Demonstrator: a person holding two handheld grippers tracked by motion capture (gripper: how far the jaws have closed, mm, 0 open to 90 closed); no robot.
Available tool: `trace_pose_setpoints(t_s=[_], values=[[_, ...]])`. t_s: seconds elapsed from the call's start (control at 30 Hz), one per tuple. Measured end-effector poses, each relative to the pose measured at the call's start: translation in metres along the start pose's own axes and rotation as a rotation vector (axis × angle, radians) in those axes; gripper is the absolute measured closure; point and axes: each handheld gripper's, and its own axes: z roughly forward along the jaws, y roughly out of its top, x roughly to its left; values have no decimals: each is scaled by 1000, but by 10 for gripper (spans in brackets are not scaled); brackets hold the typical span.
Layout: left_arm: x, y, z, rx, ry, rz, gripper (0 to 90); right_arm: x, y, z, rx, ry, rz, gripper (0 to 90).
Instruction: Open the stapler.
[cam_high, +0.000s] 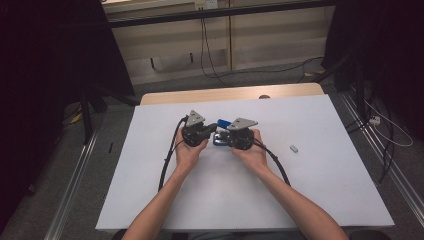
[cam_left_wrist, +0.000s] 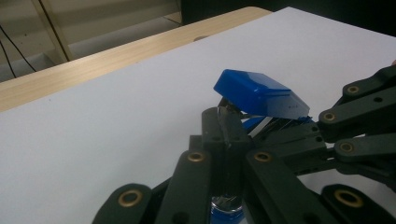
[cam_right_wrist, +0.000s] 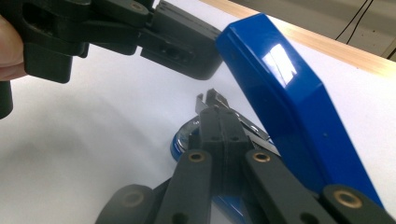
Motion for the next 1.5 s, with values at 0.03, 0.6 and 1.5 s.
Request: trace_pose_setpoints(t_s=[0.03, 0.6, 1.5], values=[[0, 0, 0, 0, 0, 0, 900, 0, 0, 0, 0, 0, 0, 900], [3, -2, 2, 12, -14, -11, 900, 4, 1, 6, -53, -83, -4, 900], [3, -12, 15, 53, -22, 19, 900, 2, 0, 5, -48, -96, 15, 900]])
